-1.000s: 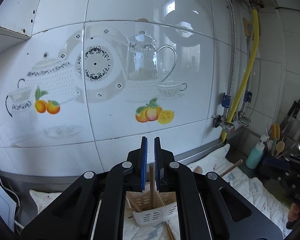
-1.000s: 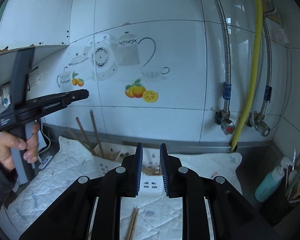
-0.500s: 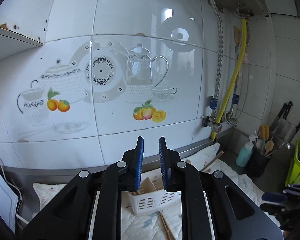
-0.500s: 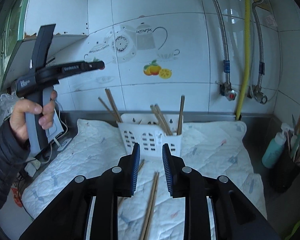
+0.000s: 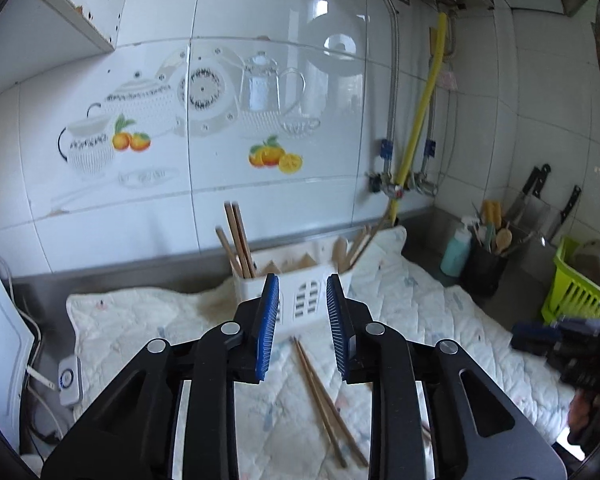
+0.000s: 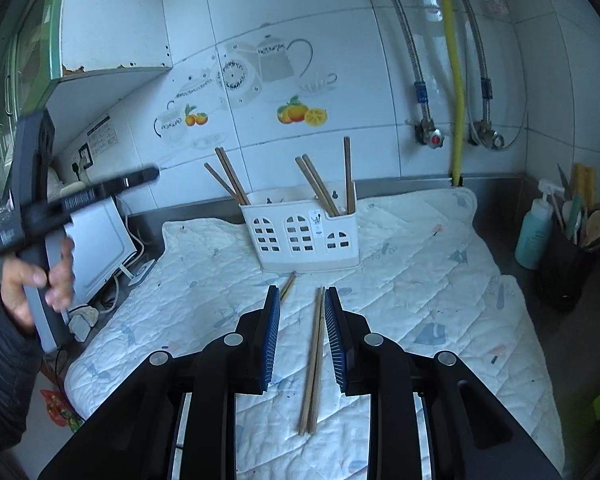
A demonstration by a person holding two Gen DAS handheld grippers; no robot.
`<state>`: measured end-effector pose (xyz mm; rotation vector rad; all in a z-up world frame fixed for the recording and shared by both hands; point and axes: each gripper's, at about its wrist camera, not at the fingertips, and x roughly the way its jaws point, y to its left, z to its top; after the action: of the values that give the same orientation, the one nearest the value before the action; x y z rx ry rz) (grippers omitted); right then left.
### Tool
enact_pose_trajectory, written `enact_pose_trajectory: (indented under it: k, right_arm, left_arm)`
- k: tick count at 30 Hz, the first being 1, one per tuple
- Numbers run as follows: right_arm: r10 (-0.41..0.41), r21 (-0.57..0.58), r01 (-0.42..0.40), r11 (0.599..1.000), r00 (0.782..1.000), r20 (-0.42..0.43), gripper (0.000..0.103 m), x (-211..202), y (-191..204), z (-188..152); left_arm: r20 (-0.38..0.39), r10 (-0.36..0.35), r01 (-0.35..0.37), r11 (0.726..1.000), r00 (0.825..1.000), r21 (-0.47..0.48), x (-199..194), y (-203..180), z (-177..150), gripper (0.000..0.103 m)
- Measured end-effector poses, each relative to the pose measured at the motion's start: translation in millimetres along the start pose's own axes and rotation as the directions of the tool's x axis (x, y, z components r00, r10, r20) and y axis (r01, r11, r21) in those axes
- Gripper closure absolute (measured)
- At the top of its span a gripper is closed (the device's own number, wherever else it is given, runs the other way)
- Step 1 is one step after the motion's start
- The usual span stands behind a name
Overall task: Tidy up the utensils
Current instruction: 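Move both open grippers back down over the remaining chopsticks on the mat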
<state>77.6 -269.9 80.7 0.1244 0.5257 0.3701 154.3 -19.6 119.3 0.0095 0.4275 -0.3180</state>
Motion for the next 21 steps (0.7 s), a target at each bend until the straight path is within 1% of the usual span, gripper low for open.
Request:
enact_pose_trajectory:
  k: [4, 6, 13, 15, 16, 19, 21]
  right_arm:
    - [0.020, 0.016, -0.020, 1.000, 0.998, 0.056, 0.080, -28.1, 2.0, 8.2]
    - [0.026, 0.015, -0.027, 1.000, 0.996, 0.082, 0.080, -41.1, 3.4, 11.8]
    - [0.018, 0.012, -0.020, 1.000, 0.990, 0.140, 0.080, -70.4, 2.8, 18.9]
    - [0.020, 0.013, -0.022, 1.000, 0.990, 0.139, 0.080, -74.1, 1.7, 20.2]
    - [0.010, 0.004, -0.010, 1.000, 0.989, 0.148, 0.080, -77.3, 1.8, 21.5]
    - [-0.055, -0.029, 0.062, 0.998, 0.978, 0.203, 0.079, -94.4, 2.8, 31.2]
    - [-0.048, -0.029, 0.055, 0.998, 0.978, 0.201, 0.078, -96.8, 1.1, 35.4]
  left_arm:
    - [-0.049, -0.016, 0.015, 1.000, 0.999, -0.025, 0.9, -1.5, -25.3, 0.078]
    - [-0.071, -0.011, 0.010, 1.000, 0.997, -0.025, 3.0, -2.1, -35.6, 0.078]
    - [-0.153, -0.044, 0.040, 0.999, 0.987, -0.030, 15.3, -8.6, -74.3, 0.078]
    - [-0.178, -0.052, 0.046, 0.998, 0.983, -0.037, 22.0, -9.6, -84.3, 0.078]
    - [-0.192, -0.054, 0.048, 0.998, 0.980, -0.038, 25.5, -10.0, -89.9, 0.078]
    - [-0.225, -0.066, 0.052, 0.996, 0.972, -0.067, 34.3, -8.0, -104.2, 0.078]
    - [-0.239, -0.067, 0.052, 0.996, 0.969, -0.069, 38.6, -8.3, -111.5, 0.078]
